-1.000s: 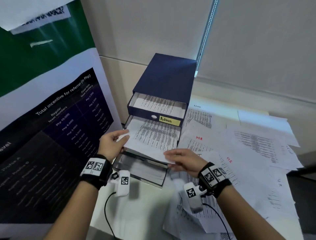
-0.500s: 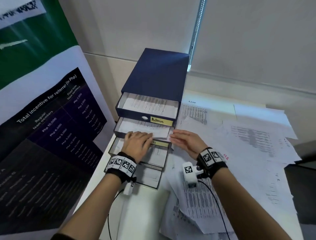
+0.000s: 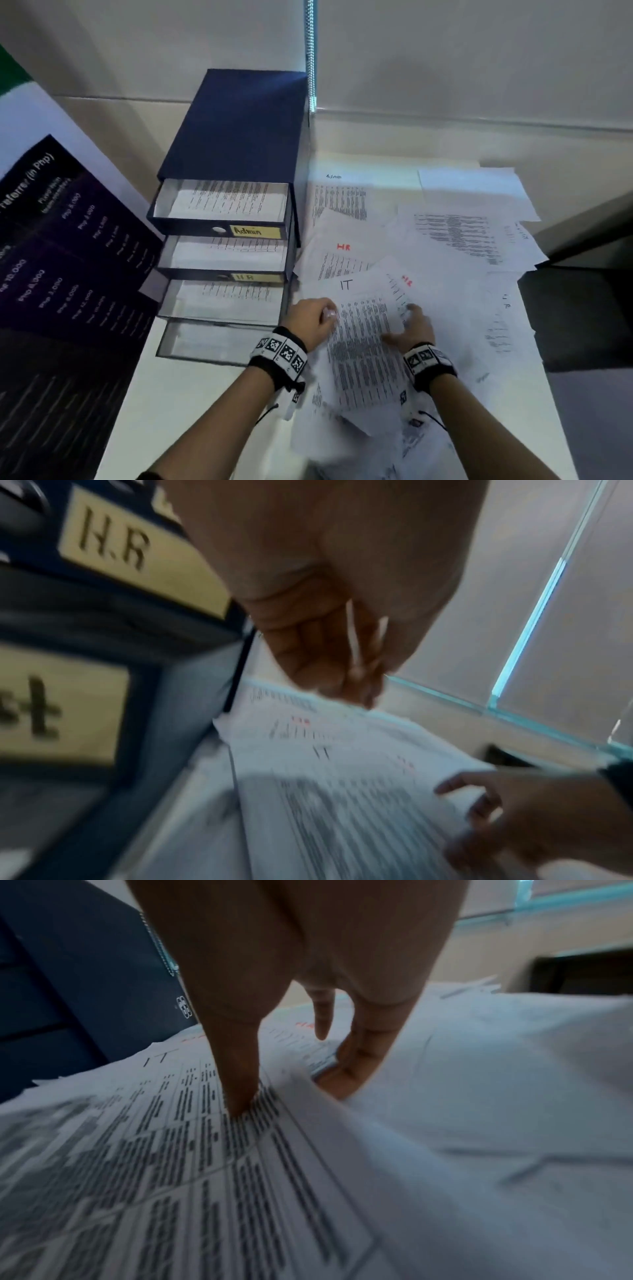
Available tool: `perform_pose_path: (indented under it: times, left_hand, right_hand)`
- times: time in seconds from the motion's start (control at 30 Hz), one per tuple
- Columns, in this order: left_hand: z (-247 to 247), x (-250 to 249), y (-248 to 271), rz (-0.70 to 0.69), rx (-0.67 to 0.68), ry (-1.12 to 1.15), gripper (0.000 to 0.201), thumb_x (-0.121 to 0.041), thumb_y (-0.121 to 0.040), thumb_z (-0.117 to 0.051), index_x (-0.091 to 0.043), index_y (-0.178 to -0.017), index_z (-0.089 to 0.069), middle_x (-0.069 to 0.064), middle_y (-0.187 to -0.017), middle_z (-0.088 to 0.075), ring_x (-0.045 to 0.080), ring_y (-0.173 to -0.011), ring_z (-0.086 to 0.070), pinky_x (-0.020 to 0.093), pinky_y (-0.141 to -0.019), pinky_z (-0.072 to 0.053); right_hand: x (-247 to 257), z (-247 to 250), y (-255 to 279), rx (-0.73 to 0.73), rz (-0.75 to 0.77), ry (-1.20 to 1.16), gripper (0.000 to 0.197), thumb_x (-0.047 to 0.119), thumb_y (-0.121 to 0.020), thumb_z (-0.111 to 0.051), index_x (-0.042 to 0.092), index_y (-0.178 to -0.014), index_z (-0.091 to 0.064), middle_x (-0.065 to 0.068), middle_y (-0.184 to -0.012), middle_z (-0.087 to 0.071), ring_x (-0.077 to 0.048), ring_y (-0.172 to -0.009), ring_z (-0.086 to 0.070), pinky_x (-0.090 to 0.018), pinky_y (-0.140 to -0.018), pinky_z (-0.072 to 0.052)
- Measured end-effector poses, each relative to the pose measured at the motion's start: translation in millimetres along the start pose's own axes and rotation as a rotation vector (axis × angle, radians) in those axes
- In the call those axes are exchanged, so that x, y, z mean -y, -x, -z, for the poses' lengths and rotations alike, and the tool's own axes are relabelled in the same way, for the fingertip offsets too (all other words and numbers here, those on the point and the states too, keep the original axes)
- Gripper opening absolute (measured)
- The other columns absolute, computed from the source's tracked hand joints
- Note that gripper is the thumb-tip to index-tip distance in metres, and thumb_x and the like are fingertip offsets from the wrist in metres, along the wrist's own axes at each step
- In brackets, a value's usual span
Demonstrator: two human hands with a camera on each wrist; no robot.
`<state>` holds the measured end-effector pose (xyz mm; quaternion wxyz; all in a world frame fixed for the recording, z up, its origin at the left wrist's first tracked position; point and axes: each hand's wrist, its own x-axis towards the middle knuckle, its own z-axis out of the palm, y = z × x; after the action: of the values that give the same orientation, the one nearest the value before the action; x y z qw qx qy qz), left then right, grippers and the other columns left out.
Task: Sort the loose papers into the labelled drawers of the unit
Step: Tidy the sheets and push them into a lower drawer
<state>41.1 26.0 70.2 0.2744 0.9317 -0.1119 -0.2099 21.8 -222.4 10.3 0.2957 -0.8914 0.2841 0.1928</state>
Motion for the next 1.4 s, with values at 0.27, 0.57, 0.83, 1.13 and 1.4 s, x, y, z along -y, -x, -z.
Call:
perform_pose_path:
  times: [0.27,0.57,0.83,1.13,1.4]
  left_hand:
    - [-51,32,-29,0.57,0.001,0.29,0.093,-0.049,-0.078,-0.074,-0.002,-0.144,-0.028,0.022,-0.137,-0.052,0.037,-0.119,-0.057,0.042,-0.096,-0.051]
    - [37,-21,14,0.153,-0.072,1.06,0.051,-0.061,-0.079,-0.072,-0.013,-0.084,-0.055,0.005,-0.081,-0.052,0.019,-0.082,-0.05,0.034,-0.084,-0.04]
    - [149,17,131,0.123,-0.308,1.169,0.011,-0.009,-0.094,-0.059,-0.001,-0.088,-0.062,0.013,-0.086,-0.071,0.024,-0.076,-0.067,0.027,-0.065,-0.054]
    - [144,145,259,0.449,-0.273,1.126,0.02,-0.005,-0.088,-0.061,-0.008,-0.07,-0.052,0.011,-0.068,-0.051,0.017,-0.056,-0.054,0.024,-0.052,-0.043]
    - [92,220,286,0.69,-0.184,0.98,0.062,-0.048,-0.053,-0.091,-0.022,-0.105,-0.069,0.016,-0.095,-0.071,0.03,-0.075,-0.06,0.032,-0.061,-0.05]
  right_hand:
    - [4,25,12,0.099,0.217,-0.368,0.015,0.029,-0.082,-0.077,0.014,-0.078,-0.074,0.0,-0.065,-0.065,-0.015,-0.064,-0.058,-0.021,-0.054,-0.046]
    - [80,141,51,-0.108,0.586,-0.577,0.026,0.03,-0.093,-0.064,0.007,-0.08,-0.066,0.002,-0.069,-0.066,-0.003,-0.066,-0.059,-0.021,-0.065,-0.047]
    - [147,109,124,0.336,0.706,-0.571,0.049,0.002,-0.093,-0.059,0.026,-0.135,-0.056,0.016,-0.142,-0.05,0.003,-0.13,-0.045,-0.027,-0.111,-0.039]
    - [132,-83,209,0.978,0.28,-0.519,0.037,-0.006,-0.093,-0.055,0.012,-0.123,-0.066,-0.022,-0.116,-0.063,-0.041,-0.097,-0.058,-0.038,-0.09,-0.052]
    - [143,-117,206,0.7,0.208,-0.531,0.038,-0.011,-0.093,-0.05,0.008,-0.124,-0.064,0.01,-0.064,-0.066,0.002,-0.036,-0.046,-0.013,-0.042,-0.04]
